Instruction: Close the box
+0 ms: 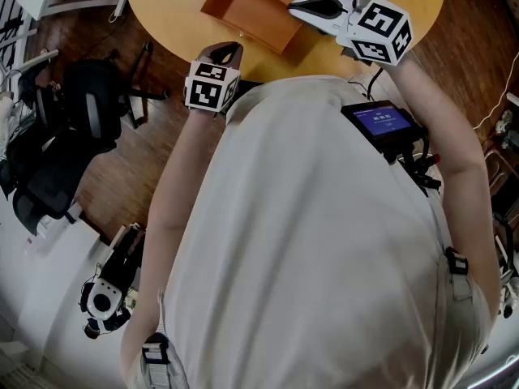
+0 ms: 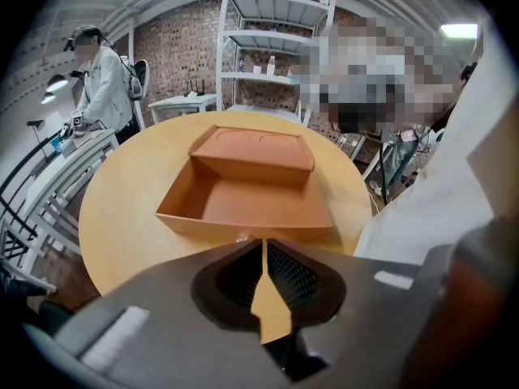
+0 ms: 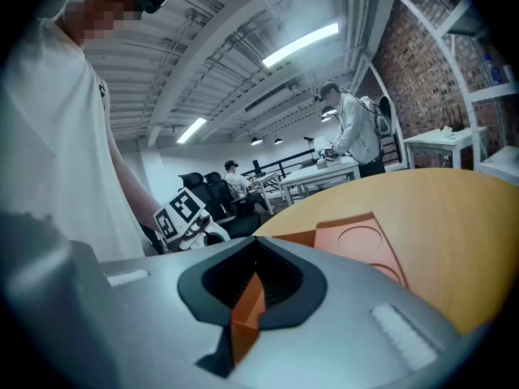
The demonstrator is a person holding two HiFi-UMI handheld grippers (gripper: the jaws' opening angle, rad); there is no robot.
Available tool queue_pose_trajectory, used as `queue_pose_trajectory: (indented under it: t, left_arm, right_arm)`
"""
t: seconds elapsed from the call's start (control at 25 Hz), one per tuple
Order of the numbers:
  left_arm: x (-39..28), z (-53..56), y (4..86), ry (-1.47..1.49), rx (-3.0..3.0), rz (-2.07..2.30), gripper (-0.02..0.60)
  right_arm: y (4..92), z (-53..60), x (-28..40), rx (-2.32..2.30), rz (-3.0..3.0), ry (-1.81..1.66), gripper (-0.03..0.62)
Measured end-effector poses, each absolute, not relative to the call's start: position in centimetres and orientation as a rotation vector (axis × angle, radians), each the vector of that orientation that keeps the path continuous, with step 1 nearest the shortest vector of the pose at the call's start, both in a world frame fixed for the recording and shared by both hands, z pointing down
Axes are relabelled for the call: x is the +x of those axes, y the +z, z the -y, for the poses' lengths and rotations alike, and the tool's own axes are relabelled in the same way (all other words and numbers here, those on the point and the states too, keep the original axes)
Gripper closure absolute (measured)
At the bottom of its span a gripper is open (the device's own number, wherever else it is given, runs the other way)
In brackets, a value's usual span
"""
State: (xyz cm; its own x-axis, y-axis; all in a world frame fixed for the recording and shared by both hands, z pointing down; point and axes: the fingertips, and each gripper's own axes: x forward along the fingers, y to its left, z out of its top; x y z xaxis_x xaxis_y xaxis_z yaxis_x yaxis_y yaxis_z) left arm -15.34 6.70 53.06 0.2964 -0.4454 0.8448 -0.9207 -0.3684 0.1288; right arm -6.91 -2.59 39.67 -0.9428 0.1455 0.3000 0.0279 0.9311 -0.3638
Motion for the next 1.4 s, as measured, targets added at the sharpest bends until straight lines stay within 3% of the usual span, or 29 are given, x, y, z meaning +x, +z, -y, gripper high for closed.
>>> queue_pose_trajectory:
  t: [0.24, 0.64, 0.8, 0.96, 1.08, 1.4]
  left_arm:
    - [-16.1, -6.2, 56.3, 1.092, 1.865, 1.15, 0.494]
    - [-17.1, -4.7, 58.9, 1.291, 1.832, 1.101, 0.491]
    - [-17.4, -4.6, 59.2, 1.328, 1.811, 1.096, 0.463]
    - [-17.4, -4.1, 59.5, 1.348, 1.834, 1.093, 0.462]
    - [-17.7, -3.6, 59.3, 1.38, 1.831, 1.107, 0.503]
    - [-17.8, -3.2, 58.7, 1.409, 1.827, 1.093, 0.505]
  right_arm:
    - [40.0, 3.1, -6.4, -0.102, 2.755, 0.533, 0.592]
    - [39.9, 4.3, -5.7, -0.033, 2.769, 0.573, 0.592]
    - [39.9, 4.3, -5.6, -0.024, 2.774, 0.587, 0.592]
    - [40.3, 4.4, -5.3, -0.009, 2.763, 0.596, 0.592]
    - [40.1, 4.8, -5.2, 0.009, 2.763, 0.597, 0.592]
    - [39.8, 5.2, -5.1, 0.034, 2.773, 0.611, 0.592]
